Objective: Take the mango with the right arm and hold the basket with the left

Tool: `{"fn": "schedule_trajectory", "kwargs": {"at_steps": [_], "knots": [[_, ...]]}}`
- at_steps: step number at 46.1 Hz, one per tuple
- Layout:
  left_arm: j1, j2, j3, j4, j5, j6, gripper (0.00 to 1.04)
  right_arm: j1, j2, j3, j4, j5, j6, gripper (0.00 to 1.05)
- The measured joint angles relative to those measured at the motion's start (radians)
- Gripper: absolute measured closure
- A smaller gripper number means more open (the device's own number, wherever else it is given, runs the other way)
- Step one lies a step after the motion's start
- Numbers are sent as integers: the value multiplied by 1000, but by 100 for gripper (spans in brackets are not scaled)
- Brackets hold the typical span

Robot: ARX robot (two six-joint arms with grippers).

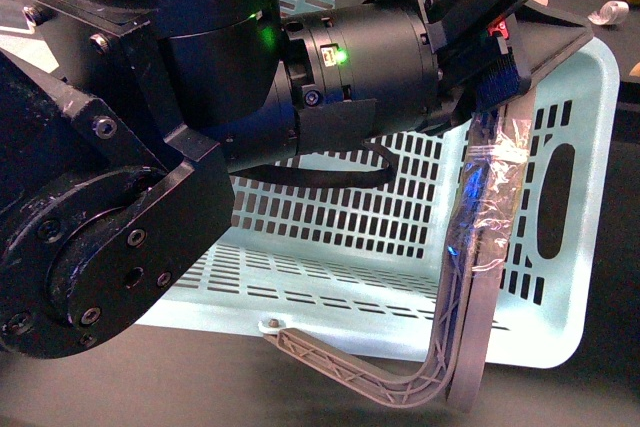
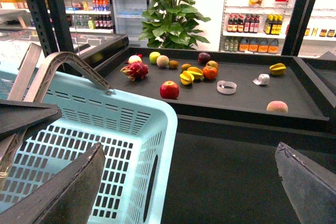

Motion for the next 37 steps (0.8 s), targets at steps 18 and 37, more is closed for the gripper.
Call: {"fn": "schedule_trajectory", "kwargs": {"at_steps": [18,37], "knots": [[0,0,0,-3,-9,3,95,0,0,0,0,0,0,8],[0,0,0,-3,-9,3,95,0,0,0,0,0,0,8]]}}
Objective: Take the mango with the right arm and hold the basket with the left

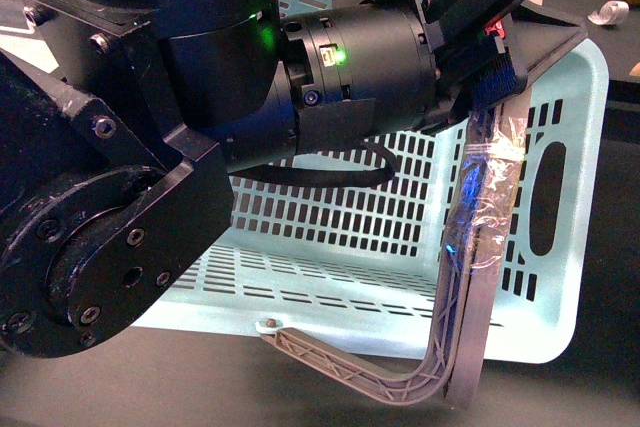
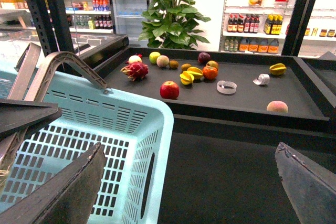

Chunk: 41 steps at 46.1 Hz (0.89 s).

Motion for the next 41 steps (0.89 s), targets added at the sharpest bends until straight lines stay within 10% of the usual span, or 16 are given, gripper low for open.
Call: {"fn": "schedule_trajectory", "kwargs": {"at_steps": [14,19,41], "knots": [[0,0,0,0,0,0,95,0,0,0,0,0,0,8],[0,0,0,0,0,0,95,22,131,31,-39,226,1,8],[0,0,0,0,-1,0,95,-326,1312,148,763,-79,-73,8]]}}
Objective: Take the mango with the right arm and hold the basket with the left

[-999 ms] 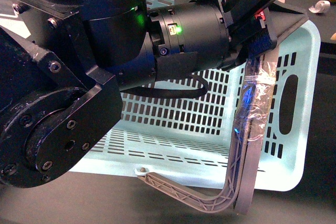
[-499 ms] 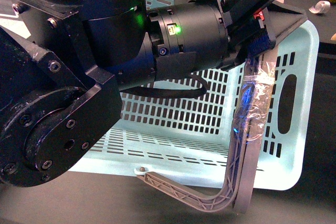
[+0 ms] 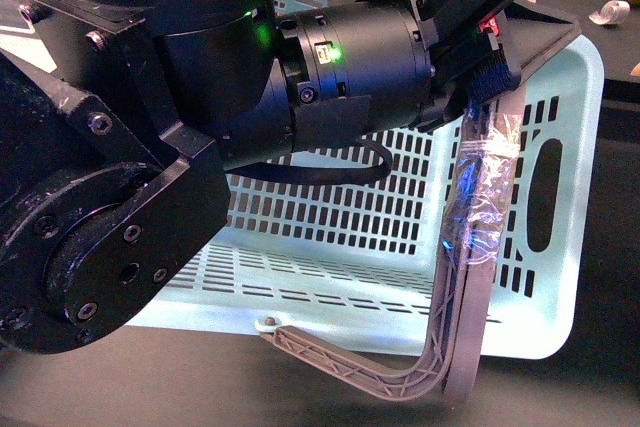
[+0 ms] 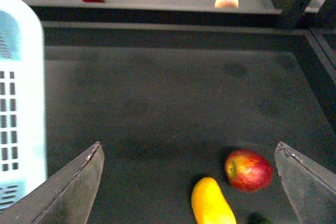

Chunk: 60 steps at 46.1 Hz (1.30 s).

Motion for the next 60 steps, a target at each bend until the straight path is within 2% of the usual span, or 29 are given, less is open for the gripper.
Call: {"fn": "schedule_trajectory", "kwargs": {"at_steps": [3,15,30,45,60], "knots": [[0,0,0,0,0,1,95,-33,173,33,82,-9,-11,8],[0,0,0,0,1,0,95,-100,639,165,224,-37,-72,8],[0,0,0,0,1,0,95,-124,1065,380,256,-17,-112,8],[0,0,0,0,1,0,95,-181,1276,516,247,16,-116,8],[0,0,0,0,1,0,95,-203,1371,598,224,32,-130,8]]}}
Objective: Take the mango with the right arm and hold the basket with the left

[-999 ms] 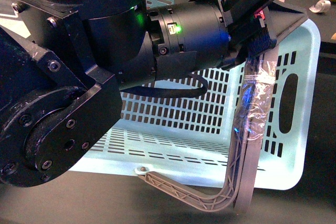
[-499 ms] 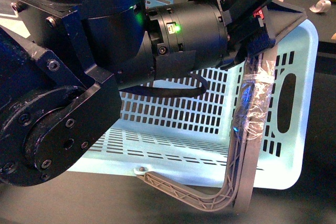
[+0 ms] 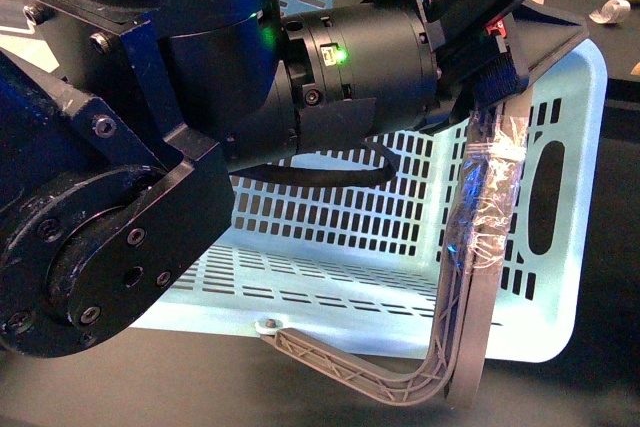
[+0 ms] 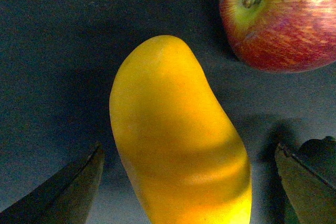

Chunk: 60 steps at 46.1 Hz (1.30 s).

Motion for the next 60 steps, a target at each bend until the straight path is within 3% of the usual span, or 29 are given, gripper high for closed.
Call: {"fn": "schedule_trajectory", "kwargs": {"at_steps": [23,28,37,49,60], "knots": [[0,0,0,0,0,0,95,1,88,101,-35,37,1,8],[0,0,0,0,0,0,95,-2,97,101,-29,45,1,23],[0,0,0,0,0,0,95,-12,94,91,-23,41,2,38],[0,0,0,0,0,0,95,-11,-42,-12,-19,-34,42,43],[0,0,0,0,0,0,95,78,-400,-166,-55,-156,137,43]]}}
